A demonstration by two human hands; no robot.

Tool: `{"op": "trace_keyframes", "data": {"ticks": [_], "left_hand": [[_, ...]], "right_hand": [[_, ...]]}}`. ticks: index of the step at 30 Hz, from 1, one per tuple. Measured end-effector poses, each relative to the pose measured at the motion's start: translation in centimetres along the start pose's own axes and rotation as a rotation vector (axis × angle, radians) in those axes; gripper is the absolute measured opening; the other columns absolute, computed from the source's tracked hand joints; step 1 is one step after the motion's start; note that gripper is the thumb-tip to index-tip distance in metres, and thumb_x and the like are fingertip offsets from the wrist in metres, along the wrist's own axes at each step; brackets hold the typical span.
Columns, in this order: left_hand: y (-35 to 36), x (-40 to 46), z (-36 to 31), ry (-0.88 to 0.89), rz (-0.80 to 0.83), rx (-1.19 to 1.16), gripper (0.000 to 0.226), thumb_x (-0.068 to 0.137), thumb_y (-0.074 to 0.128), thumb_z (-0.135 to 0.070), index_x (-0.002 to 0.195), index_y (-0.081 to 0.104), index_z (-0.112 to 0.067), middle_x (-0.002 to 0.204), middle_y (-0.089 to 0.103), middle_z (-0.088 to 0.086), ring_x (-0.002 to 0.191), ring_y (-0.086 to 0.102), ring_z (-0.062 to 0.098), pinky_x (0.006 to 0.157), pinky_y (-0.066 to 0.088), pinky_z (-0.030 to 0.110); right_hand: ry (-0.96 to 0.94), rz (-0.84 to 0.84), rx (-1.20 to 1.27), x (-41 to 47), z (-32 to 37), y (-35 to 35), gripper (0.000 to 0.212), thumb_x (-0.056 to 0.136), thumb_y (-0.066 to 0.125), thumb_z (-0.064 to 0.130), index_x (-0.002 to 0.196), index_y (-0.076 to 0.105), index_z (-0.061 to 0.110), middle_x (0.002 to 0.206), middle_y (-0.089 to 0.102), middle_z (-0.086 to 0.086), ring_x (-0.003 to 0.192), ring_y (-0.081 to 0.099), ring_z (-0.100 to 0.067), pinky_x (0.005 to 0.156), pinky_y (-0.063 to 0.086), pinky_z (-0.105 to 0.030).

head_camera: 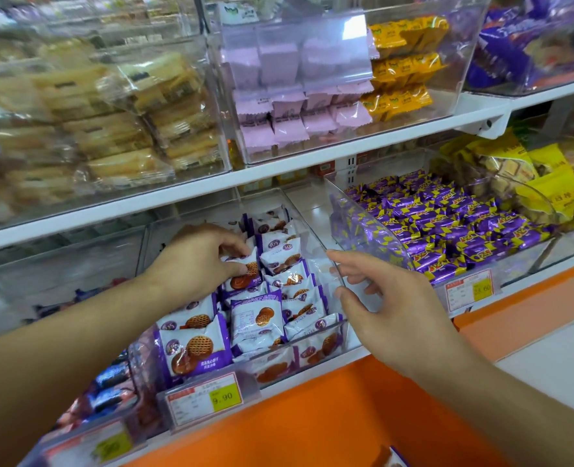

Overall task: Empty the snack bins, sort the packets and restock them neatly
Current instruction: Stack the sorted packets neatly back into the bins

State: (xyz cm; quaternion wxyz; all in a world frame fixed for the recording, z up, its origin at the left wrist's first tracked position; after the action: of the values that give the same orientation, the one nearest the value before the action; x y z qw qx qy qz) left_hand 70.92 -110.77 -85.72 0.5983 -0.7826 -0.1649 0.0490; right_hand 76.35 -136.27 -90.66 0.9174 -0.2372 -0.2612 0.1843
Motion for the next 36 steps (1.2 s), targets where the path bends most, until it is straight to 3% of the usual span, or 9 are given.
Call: {"op": "trace_keyframes", "data": {"ticks": [3,8,12,16,19,23,29,34,36], "left_hand": [[0.3,-0.2,-0.4,0.08,-0.023,0.072,0.03,0.088,0.081,-0.036,0.117,0.072,-0.035,0.116,0.066,-0.017,0.091,0.055,-0.004,0.065,0.034,0.002],[-0.1,-2.1,-2.7,0.216,0.015,-0.145,0.011,0.086,0.079,-0.044,0.096,0.073,-0.044,0.095,0.07,-0.019,0.088,0.065,0.0,0.075,0.052,0.021],[2.2,-3.9,-3.4,0.292,0.284,-0.03,0.035,0.081,0.077,-0.061,0.114,0.073,-0.048,0.112,0.066,-0.033,0.106,0.059,-0.013,0.094,0.048,0.017],[2.9,-3.9,-3.0,0.29,0.331,0.073,0.058,0.073,0.083,-0.064,0.127,0.066,-0.05,0.128,0.058,-0.034,0.115,0.053,-0.012,0.102,0.044,0.017],[2.8,-3.5,-3.1,0.308,0.28,0.107,0.053,0.078,0.084,-0.054,0.127,0.066,-0.044,0.123,0.064,-0.027,0.111,0.058,-0.009,0.097,0.048,0.016],[0.5,-2.5,-2.6,0.232,0.06,0.038,0.03,0.089,0.075,-0.044,0.117,0.064,-0.039,0.109,0.068,-0.019,0.099,0.064,-0.002,0.085,0.05,0.018],[1.4,-1.7,-1.6,0.24,0.042,0.203,0.044,0.094,0.07,-0.047,0.136,0.065,-0.037,0.127,0.059,-0.011,0.115,0.057,0.011,0.1,0.05,0.036],[0.5,-1.4,-0.9,0.174,-0.04,0.116,0.03,0.086,0.081,-0.041,0.114,0.075,-0.034,0.106,0.072,-0.018,0.089,0.06,-0.006,0.076,0.043,0.01],[0.7,-1.4,-1.2,0.202,-0.032,0.147,0.024,0.088,0.079,-0.041,0.111,0.077,-0.034,0.107,0.073,-0.017,0.091,0.062,-0.001,0.08,0.048,0.016]], "right_hand": [[-0.006,-0.007,0.004,0.0,0.1,-0.1,0.05,0.094,0.071,0.023,0.136,0.063,0.048,0.11,0.072,0.026,0.111,0.063,0.004,0.096,0.055,-0.032],[0.008,0.01,0.005,0.0,0.0,0.0,0.05,0.094,0.071,0.024,0.137,0.062,0.049,0.111,0.072,0.027,0.112,0.062,0.005,0.097,0.055,-0.032],[0.019,0.009,-0.007,0.0,0.0,-0.1,0.05,0.094,0.072,0.024,0.137,0.063,0.049,0.11,0.071,0.029,0.11,0.062,0.008,0.097,0.054,-0.028],[0.024,0.022,-0.007,-0.1,0.1,-0.1,0.052,0.095,0.072,0.024,0.138,0.061,0.05,0.111,0.07,0.03,0.112,0.061,0.008,0.099,0.055,-0.031],[0.028,0.025,-0.011,0.0,0.1,-0.1,0.052,0.095,0.072,0.024,0.139,0.061,0.049,0.112,0.07,0.029,0.112,0.061,0.008,0.099,0.055,-0.033],[0.031,0.031,0.001,0.0,0.0,0.0,0.052,0.095,0.072,0.025,0.139,0.06,0.049,0.113,0.071,0.028,0.113,0.062,0.007,0.101,0.056,-0.037],[0.033,0.031,0.007,0.0,0.0,-0.1,0.052,0.095,0.072,0.023,0.139,0.061,0.048,0.112,0.071,0.028,0.113,0.062,0.007,0.101,0.055,-0.035],[0.022,0.025,-0.004,0.0,-0.1,-0.1,0.05,0.095,0.071,0.025,0.139,0.062,0.048,0.112,0.071,0.027,0.111,0.062,0.006,0.098,0.055,-0.031],[0.028,0.032,0.001,0.0,-0.1,0.0,0.05,0.096,0.071,0.025,0.139,0.062,0.048,0.113,0.071,0.027,0.112,0.062,0.006,0.099,0.054,-0.031]]}}
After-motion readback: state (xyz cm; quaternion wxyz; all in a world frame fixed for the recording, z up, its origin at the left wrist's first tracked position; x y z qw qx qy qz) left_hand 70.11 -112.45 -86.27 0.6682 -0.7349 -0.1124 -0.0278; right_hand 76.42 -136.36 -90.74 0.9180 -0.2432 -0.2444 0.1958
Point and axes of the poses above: each hand's wrist, its own x-axis towards the middle knuckle, its own y-axis out of the palm, z = x × y, the point moved 9 cm from there along x, towards the middle knuckle
